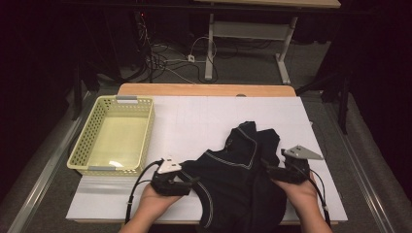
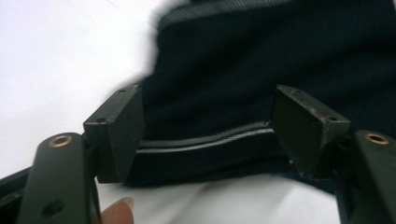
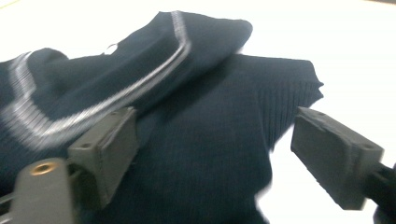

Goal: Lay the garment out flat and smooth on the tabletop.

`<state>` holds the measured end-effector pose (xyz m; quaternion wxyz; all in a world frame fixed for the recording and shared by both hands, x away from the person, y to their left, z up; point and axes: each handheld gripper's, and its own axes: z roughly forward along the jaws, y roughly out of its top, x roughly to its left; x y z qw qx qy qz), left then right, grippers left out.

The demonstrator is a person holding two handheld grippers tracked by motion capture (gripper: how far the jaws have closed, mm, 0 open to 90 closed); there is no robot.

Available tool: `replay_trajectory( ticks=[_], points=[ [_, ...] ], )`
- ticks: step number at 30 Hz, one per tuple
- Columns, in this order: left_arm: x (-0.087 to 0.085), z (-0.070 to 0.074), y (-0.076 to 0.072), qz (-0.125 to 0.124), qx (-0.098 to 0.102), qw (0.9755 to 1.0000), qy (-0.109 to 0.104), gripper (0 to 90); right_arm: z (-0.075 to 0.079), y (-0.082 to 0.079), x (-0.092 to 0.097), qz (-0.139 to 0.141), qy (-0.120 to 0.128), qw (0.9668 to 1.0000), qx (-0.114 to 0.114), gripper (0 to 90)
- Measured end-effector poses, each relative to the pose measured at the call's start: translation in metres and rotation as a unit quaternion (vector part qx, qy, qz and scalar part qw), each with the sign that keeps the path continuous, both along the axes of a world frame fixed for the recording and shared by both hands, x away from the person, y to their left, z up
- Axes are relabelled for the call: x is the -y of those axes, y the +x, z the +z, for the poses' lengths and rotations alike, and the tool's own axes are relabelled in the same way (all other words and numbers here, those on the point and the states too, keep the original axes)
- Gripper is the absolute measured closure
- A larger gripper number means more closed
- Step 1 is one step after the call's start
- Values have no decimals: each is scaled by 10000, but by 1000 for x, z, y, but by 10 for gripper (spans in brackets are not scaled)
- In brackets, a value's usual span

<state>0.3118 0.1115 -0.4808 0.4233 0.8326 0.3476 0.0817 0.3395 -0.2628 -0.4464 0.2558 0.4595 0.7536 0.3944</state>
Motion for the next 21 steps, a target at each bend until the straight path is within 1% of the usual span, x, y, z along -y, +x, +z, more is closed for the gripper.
replay_trajectory(
  ticks=[1,2,3,4,5,6,7,8,9,10,11,12,13,14,15,16,17,19,20,21],
  points=[
    [7,-3,1,-40,-96,9998,191,207,-1,8,-2,-46,9,10000,-80,157],
    [13,-6,1,-73,-174,9991,375,199,-3,16,-3,-87,-47,9998,-171,158],
    [17,-7,-1,-73,-88,9986,523,200,-6,23,-4,-117,-113,9995,-275,168],
    [19,-7,-2,-117,-61,9983,572,237,-9,29,-3,-159,-210,9991,-344,189],
    [20,-7,-2,-136,-130,9986,501,293,-13,34,-2,-236,-308,9983,-427,225],
    [20,-7,-2,-120,-145,9988,460,341,-15,38,0,-302,-407,9975,-496,272],
    [20,-8,-2,-161,-130,9988,439,389,-17,40,3,-396,-572,9963,-505,336],
    [20,-8,-2,-218,-115,9988,418,449,-19,42,6,-445,-687,9953,-520,410],
    [20,-8,-3,-309,-109,9987,398,499,-20,44,10,-433,-687,9950,-584,455],
    [20,-8,-3,-377,-104,9985,384,557,-20,45,14,-413,-644,9949,-659,480],
    [19,-7,-4,-477,-112,9981,381,617,-20,47,16,-397,-566,9949,-738,525],
    [19,-8,-4,-529,-105,9979,352,662,-21,47,18,-318,-481,9952,-784,578],
    [19,-8,-4,-570,-84,9977,354,701,-21,47,18,-246,-441,9955,-797,625],
    [20,-8,-4,-605,-58,9975,371,724,-22,46,17,-196,-438,9958,-780,693],
    [20,-8,-5,-606,-28,9974,384,734,-22,44,17,-141,-455,9964,-705,784],
    [19,-8,-6,-610,8,9974,396,739,-22,42,17,-137,-438,9969,-634,809],
    [19,-7,-6,-610,50,9973,410,748,-22,41,18,-155,-434,9971,-610,820],
    [16,-6,-6,-557,93,9974,442,759,-20,36,22,-206,-574,9970,-469,829],
    [14,-6,-5,-510,117,9977,435,762,-18,32,27,-278,-591,9971,-402,831],
    [11,-5,-4,-455,144,9980,415,763,-17,28,33,-337,-540,9974,-347,832]
  ],
)
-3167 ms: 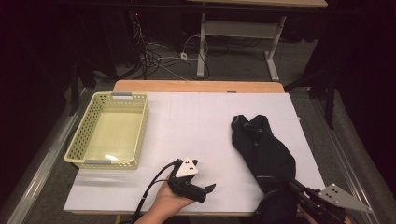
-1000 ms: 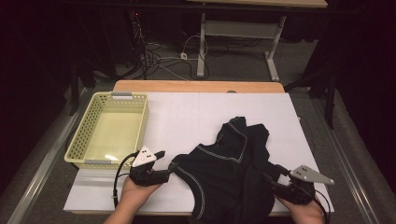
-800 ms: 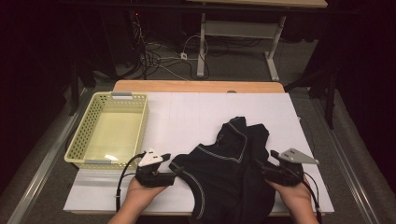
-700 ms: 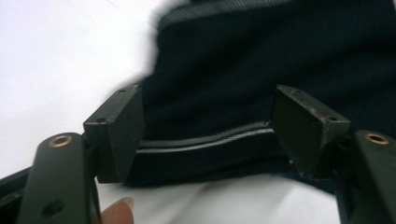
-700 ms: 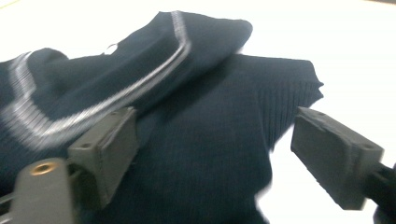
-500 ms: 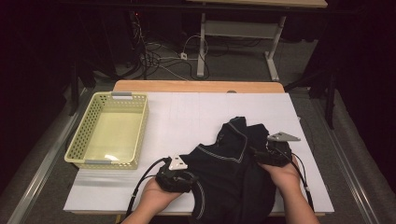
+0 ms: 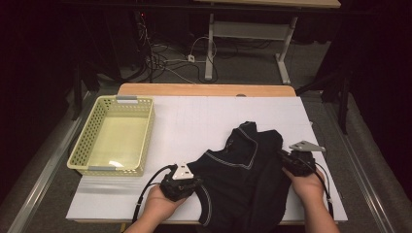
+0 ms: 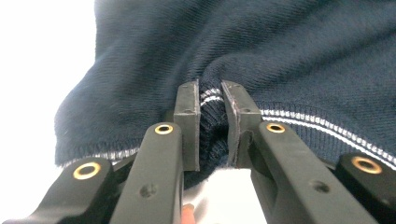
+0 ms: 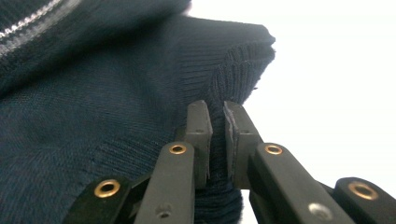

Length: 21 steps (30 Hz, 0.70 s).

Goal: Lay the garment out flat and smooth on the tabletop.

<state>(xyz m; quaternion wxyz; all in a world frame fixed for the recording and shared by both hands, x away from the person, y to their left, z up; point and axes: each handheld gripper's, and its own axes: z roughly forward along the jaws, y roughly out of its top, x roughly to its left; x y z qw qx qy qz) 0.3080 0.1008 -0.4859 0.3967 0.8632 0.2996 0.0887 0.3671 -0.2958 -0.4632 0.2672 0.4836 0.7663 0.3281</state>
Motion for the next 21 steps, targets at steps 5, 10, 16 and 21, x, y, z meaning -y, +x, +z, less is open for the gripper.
replay_trajectory(
  ticks=[5,10,16,21],
  points=[
    [-23,5,4,500,292,9982,-141,768,5,-34,33,-186,113,9994,257,843],
    [-44,2,15,1136,390,9927,-94,768,7,-76,51,-168,234,9987,430,843],
    [-56,-2,18,1417,309,9893,-164,764,6,-120,67,-266,371,9973,571,843],
    [-54,-3,20,1293,246,9912,-132,725,10,-131,70,-188,430,9964,700,760]
  ],
)
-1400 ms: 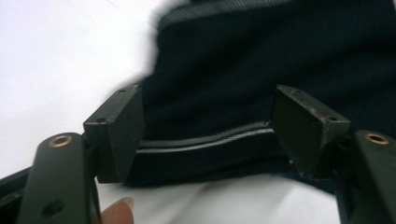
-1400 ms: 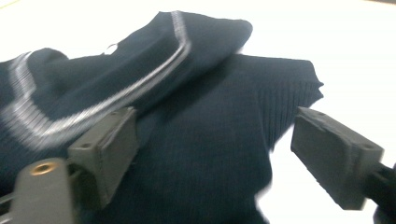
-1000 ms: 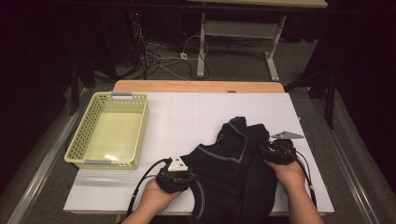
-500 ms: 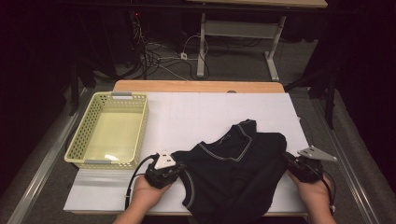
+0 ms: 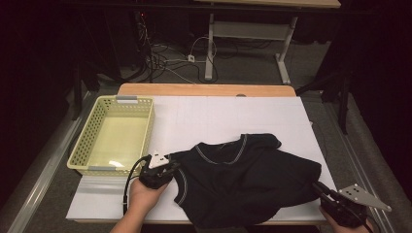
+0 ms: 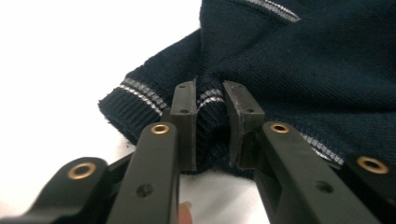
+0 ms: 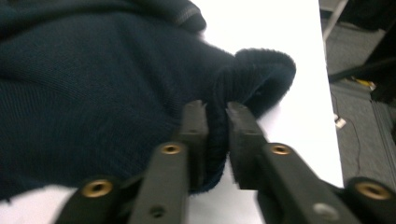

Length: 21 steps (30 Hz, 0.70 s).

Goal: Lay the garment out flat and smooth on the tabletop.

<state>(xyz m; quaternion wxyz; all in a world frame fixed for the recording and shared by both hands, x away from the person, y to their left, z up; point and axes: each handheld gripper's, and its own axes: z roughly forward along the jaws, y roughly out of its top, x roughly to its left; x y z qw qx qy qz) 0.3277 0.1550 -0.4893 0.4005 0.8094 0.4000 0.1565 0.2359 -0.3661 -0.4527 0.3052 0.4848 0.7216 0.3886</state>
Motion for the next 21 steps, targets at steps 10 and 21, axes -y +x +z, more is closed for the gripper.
replay_trajectory(
  ticks=[10,21],
  points=[
    [6,-2,-2,-166,-16,9996,240,522,26,66,-49,505,-218,9984,122,594],
    [3,-2,2,-306,-216,9992,102,532,-15,149,-72,528,-592,9882,-1312,476]
  ],
)
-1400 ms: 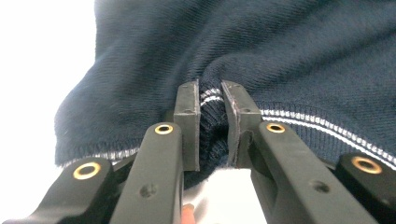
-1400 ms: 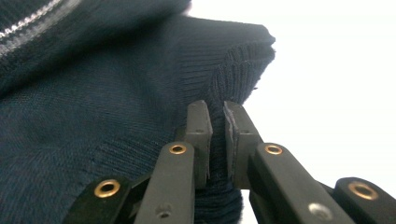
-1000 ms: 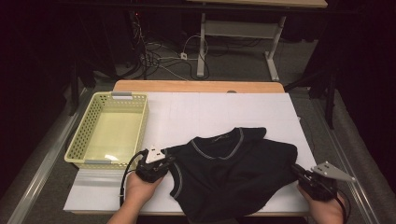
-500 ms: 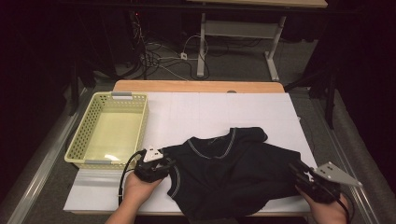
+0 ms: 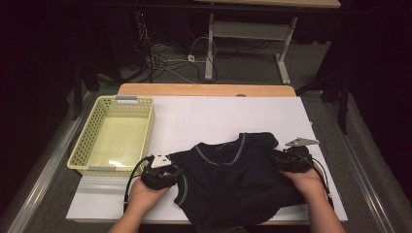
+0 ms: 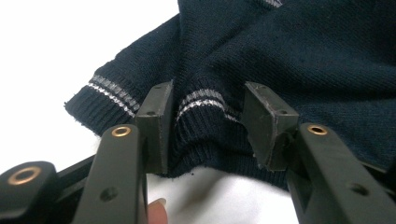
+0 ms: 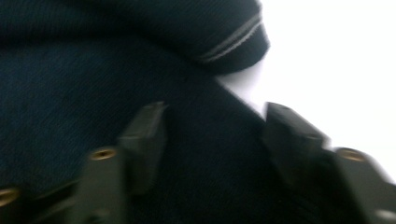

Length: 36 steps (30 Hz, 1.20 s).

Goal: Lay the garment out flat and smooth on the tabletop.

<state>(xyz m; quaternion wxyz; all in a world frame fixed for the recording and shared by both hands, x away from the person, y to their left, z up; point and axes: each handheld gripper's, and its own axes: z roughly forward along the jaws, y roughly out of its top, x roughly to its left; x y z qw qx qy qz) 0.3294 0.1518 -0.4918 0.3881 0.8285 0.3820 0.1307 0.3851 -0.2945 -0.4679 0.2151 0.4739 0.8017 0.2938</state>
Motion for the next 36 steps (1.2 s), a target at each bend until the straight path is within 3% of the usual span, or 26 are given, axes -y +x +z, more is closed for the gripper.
replay_trajectory(
  ticks=[3,6,8,15,25,28,30,36],
  points=[
    [0,0,0,-17,-5,10000,13,543,2,-5,-2,169,-76,9998,5,813],
    [1,0,-1,-39,29,10000,38,585,3,-16,-2,230,-311,9991,144,889],
    [1,0,-1,-43,38,10000,54,598,7,-29,5,235,-412,9985,269,893],
    [1,0,0,-23,-18,10000,24,648,15,-89,45,-6,-364,9973,634,895],
    [3,0,-1,24,56,9999,107,649,19,-148,92,-506,-97,9956,779,895],
    [2,0,-1,34,45,9999,90,647,24,-154,91,-429,129,9956,818,851],
    [3,0,-2,44,84,9999,127,645,30,-152,84,-326,288,9949,911,758],
    [3,0,-2,73,95,9998,141,627,56,-127,46,34,447,9927,1121,668]
  ],
)
